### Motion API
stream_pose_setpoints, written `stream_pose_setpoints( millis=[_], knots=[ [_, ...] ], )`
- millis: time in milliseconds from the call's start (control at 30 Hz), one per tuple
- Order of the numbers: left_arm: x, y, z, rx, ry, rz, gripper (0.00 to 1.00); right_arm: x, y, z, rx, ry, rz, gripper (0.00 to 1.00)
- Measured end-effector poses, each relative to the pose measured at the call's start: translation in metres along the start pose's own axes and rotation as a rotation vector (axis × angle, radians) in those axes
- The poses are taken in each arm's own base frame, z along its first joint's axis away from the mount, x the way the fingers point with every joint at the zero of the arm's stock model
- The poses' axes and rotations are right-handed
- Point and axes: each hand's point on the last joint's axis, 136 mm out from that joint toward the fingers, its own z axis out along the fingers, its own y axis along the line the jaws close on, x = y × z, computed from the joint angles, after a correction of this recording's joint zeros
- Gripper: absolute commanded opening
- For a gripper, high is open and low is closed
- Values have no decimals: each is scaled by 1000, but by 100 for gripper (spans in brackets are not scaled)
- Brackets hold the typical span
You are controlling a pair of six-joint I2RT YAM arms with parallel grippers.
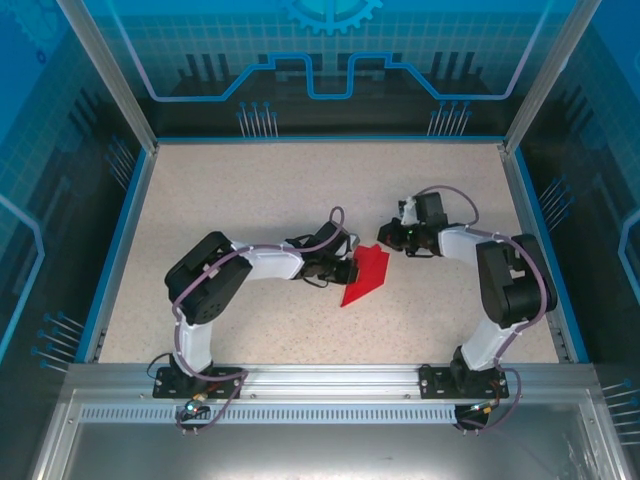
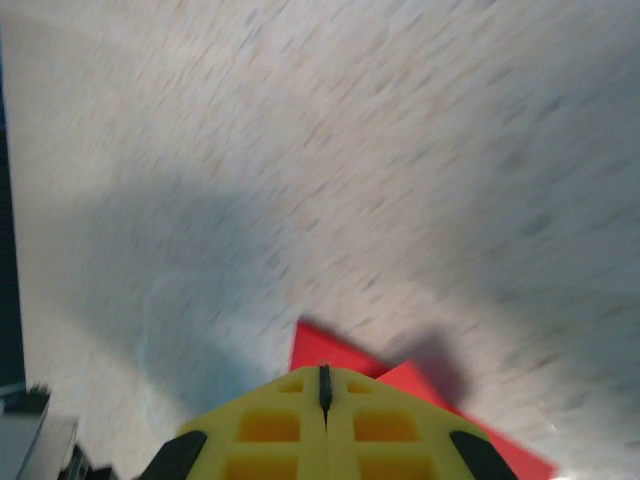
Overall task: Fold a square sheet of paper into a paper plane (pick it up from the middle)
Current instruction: Fourth fold the wing at the center of the table.
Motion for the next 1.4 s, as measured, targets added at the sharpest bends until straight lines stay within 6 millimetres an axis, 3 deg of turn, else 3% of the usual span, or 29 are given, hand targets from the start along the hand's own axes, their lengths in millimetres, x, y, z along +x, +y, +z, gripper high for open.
stream_pose_setpoints(
  millis=[167,433,567,767,900,1067,1400],
  knots=[
    [5,6,-7,-5,1,3,0,48,25,17,-47,118,-57,0],
    [7,6,-8,1,3,-6,0,74,1,30,-16,173,5,0],
    [7,6,-9,1,5,-11,2,75,1,31,-25,170,4,0],
    [10,0,-14,16,39,-19,24,74,0,33,-24,170,5,0],
    [2,-21,-30,86,25,-38,32,74,-1,33,-20,169,11,0],
    [-2,-37,-40,153,22,-87,31,74,-1,33,-19,169,16,0],
    [20,-47,-29,165,102,-152,28,74,-1,34,-14,172,27,0]
  ],
)
